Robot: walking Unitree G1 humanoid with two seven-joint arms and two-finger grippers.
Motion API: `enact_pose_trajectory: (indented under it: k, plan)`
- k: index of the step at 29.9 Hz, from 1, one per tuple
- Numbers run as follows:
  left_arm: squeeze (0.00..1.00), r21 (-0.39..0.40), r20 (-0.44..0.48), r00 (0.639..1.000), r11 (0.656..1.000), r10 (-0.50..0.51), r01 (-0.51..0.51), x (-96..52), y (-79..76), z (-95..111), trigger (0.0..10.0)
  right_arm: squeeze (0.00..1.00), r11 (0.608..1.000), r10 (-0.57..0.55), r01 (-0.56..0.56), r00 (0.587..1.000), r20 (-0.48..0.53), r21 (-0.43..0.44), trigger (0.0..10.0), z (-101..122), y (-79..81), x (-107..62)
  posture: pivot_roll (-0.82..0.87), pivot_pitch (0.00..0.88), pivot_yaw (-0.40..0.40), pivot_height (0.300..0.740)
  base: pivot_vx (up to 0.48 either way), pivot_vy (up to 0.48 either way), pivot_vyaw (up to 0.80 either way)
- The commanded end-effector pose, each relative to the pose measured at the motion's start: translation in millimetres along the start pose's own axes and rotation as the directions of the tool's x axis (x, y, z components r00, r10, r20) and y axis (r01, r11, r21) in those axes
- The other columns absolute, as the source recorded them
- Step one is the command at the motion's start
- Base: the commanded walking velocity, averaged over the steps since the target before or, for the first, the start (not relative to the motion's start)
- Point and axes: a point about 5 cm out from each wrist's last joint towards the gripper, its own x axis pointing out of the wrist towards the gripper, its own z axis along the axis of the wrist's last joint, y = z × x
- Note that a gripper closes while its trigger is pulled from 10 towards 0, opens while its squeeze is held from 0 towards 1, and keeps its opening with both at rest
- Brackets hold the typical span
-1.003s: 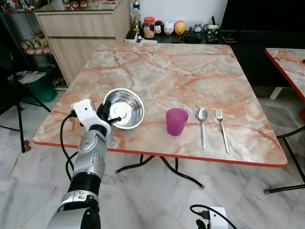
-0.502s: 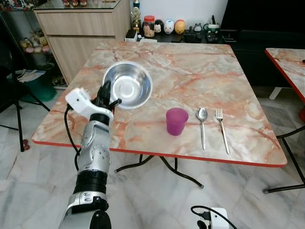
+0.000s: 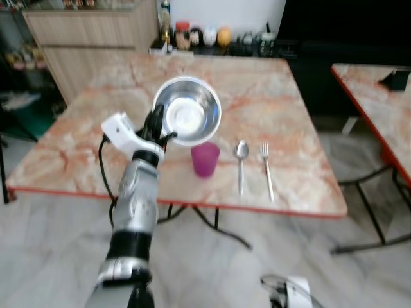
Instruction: Setting the table
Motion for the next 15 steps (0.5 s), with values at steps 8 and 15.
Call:
enact_pose_trajectory:
  k: [8,15]
  plan:
    - [0.00,0.015,0.005,0.999,0.998,-0.053,0.053,4.8,-16.5,1.4,10.0,0.00,1.000,-0.011,0.011,1.000,0.000,0.002,10.0,0.8,-4.4,-0.2,0.07,0.000,-0.016,0.740,0.000,-0.480,0.00]
    - [0.00,0.015,0.005,0.999,0.999,-0.051,0.051,5.0,-16.3,2.1,10.0,0.00,1.000,-0.009,0.009,1.000,0.000,-0.005,10.0,0.9,-4.4,-0.1,0.07,0.000,-0.017,0.740,0.000,-0.480,0.00]
